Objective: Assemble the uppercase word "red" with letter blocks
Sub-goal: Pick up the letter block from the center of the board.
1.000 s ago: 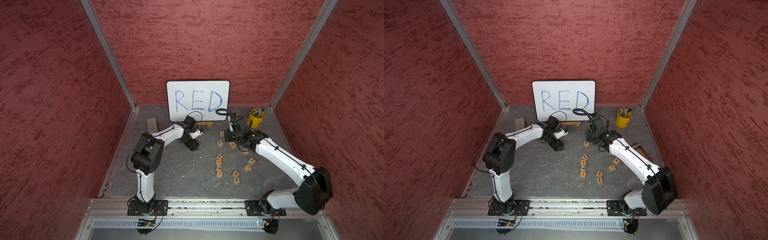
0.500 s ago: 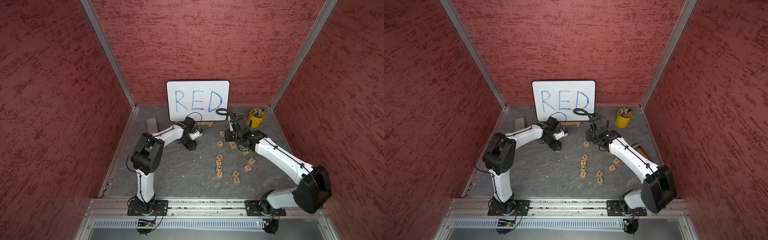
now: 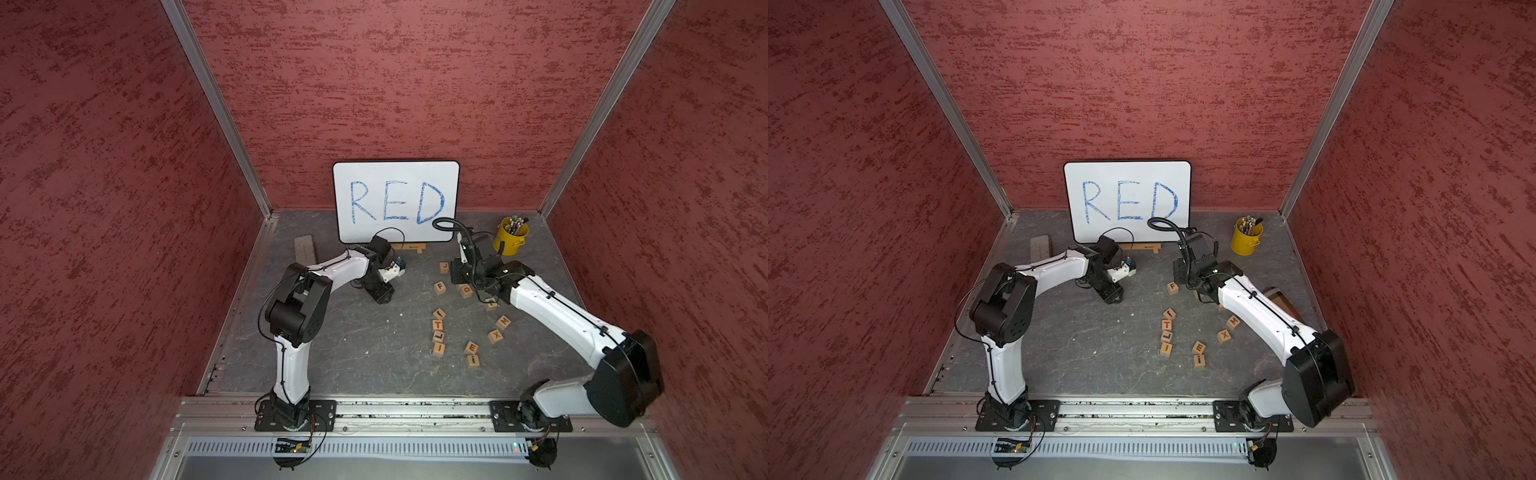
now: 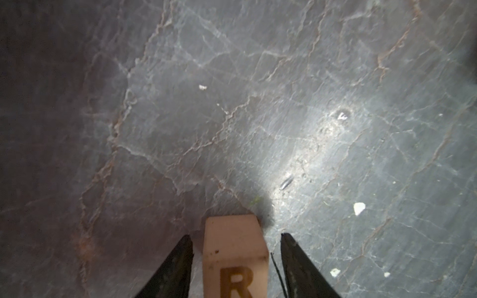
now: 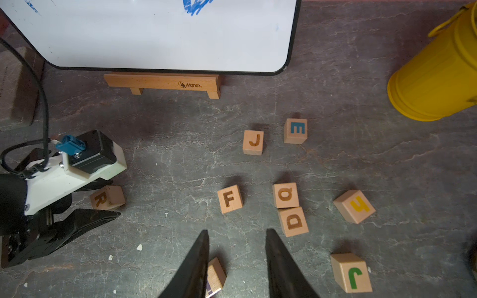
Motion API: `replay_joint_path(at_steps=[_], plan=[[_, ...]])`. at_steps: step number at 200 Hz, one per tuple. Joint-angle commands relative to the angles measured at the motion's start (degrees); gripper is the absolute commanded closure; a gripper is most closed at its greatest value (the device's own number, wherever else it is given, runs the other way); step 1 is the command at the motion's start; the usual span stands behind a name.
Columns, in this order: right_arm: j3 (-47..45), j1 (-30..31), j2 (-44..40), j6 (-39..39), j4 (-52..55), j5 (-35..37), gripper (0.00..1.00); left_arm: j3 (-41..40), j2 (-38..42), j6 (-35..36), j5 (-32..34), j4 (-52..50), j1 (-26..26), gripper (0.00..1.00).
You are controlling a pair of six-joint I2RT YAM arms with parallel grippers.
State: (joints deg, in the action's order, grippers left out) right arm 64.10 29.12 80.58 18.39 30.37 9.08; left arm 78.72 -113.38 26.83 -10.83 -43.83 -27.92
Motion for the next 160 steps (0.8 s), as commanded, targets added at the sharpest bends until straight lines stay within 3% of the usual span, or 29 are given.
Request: replay_joint_path(at_steps=[1, 27, 53, 93, 160], plan=[[-0.37, -0.47, -1.12, -0.11, -1.37, 0.42, 0.61, -0.32, -0.61, 0.1, -0.38, 0.24, -0.03, 0.46], [-0.64, -0.56, -1.18, -0.14, -1.62, 0.41, 0.61, -0.94, -0.62, -1.48, 0.34, 0.81, -0.04, 0.67], [-0.81, -0.56, -1.21, -0.11, -1.72, 0.15, 0.61, -1.87, -0.31, -2.47, 1.41, 1.28, -0.03, 0.76], [-0.79, -0.65, -1.56, -0.37, -1.88, 0.28, 0.61, -3.02, 1.54, -6.12, 3.71, 1.69, 1.27, 0.77], [-0.55, -1.04, 0.17, -1.26, -3.94, -1.19, 0.61, -7.29, 9.65, -15.3, 7.63, 0.0, 9.09, 0.76]])
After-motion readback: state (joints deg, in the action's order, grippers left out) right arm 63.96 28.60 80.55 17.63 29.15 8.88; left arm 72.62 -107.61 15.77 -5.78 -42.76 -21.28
